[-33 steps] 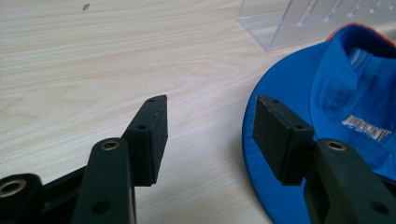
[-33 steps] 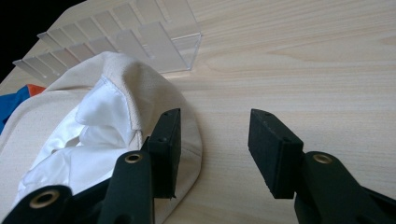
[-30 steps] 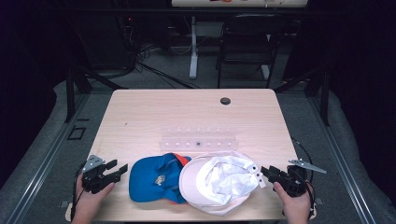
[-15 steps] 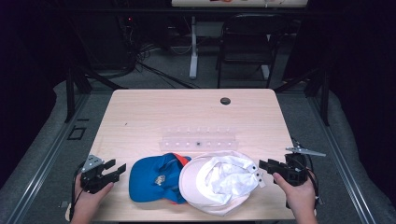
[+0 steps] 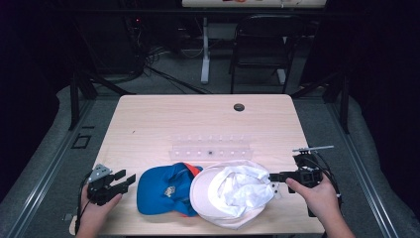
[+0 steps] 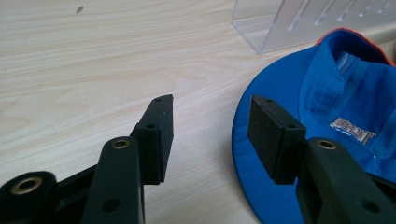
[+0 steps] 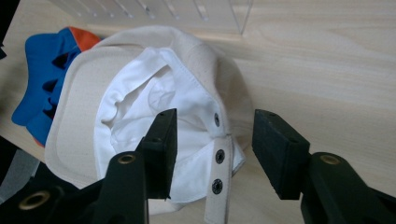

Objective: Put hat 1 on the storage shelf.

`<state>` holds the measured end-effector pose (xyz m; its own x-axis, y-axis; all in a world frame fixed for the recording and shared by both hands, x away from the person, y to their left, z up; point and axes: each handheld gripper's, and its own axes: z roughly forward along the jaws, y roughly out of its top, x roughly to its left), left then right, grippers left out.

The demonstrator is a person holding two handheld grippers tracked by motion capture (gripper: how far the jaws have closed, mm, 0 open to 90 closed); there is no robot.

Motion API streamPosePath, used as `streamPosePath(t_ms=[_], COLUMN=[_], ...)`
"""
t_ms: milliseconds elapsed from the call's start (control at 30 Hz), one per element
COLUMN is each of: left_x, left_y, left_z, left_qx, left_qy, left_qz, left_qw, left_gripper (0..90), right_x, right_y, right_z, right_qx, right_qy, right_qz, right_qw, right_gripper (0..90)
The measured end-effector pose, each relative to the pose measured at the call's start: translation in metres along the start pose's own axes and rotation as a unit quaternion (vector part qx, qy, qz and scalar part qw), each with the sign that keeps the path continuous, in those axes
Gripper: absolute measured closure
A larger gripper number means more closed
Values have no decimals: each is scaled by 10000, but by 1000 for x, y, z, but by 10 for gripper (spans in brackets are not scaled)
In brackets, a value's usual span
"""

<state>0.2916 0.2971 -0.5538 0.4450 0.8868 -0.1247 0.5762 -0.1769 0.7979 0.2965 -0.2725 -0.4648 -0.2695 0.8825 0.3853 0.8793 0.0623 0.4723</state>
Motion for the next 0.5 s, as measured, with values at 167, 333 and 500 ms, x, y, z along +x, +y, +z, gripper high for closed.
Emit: streamPosePath(t_ms=[167, 333, 500], left_x=[-1, -1, -1], left_y=[-1, -2, -2], left_z=[-1, -1, -1], left_qx=[-22, 17, 30], left_qy=[52, 52, 67], left_qz=[13, 29, 23], left_qw=[10000, 10000, 10000], left_gripper=[507, 505, 505], right_x=[-1, -7, -5], right_y=[0, 2, 2], right_z=[13, 22, 31], right_qx=[287, 437, 602], right_qy=[-126, -72, -12], right_qz=[146, 426, 560], right_qw=[9994, 9981, 9966], right_gripper=[490, 480, 478])
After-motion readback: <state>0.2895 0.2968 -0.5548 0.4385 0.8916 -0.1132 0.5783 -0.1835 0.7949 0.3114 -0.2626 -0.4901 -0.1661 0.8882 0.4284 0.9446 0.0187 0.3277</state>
